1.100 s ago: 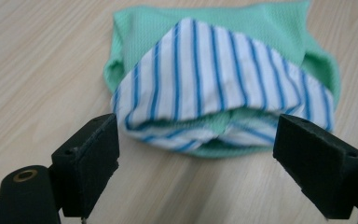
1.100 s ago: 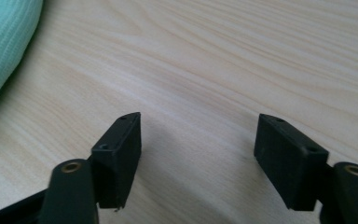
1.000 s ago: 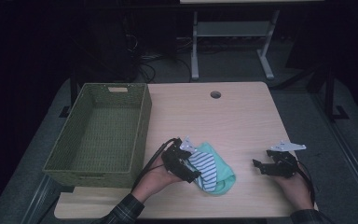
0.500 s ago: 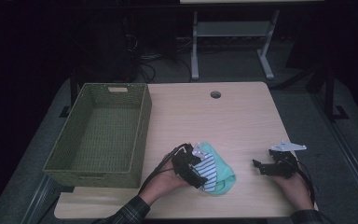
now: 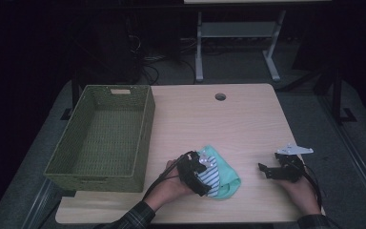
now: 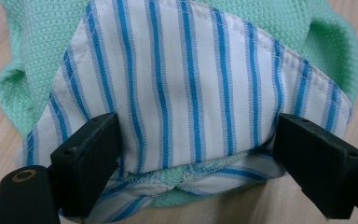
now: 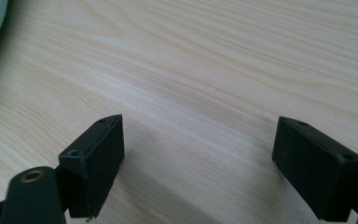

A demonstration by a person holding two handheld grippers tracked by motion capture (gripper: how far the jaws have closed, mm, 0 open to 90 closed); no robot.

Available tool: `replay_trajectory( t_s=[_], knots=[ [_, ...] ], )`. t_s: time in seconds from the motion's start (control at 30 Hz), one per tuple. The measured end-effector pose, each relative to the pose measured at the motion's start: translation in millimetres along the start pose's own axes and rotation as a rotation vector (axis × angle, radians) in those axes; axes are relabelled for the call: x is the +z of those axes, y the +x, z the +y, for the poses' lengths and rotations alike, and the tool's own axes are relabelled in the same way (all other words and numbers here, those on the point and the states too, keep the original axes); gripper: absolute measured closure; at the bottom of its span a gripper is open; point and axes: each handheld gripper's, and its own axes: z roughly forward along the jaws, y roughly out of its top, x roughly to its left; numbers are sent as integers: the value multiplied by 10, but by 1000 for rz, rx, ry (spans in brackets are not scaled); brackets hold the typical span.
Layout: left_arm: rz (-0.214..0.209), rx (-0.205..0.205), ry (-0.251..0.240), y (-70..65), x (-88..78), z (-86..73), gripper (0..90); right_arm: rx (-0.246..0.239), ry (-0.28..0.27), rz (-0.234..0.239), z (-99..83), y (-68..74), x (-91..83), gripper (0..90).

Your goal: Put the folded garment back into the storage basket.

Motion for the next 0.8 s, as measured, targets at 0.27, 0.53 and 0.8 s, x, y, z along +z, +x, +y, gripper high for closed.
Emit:
replay_trajectory(
  t_s=[0.27, 0.53, 0.8],
  knots=[
    [14, -5, 1, 0, -21, 2, 211, 0, 2, 0, 3, 3, 5, 152],
    [6, -5, -11, 60, -82, -16, 510, -1, 2, 0, 3, 3, 5, 152],
    [8, -2, -18, 104, -91, -12, 692, -1, 2, 0, 3, 3, 5, 151]
  ],
)
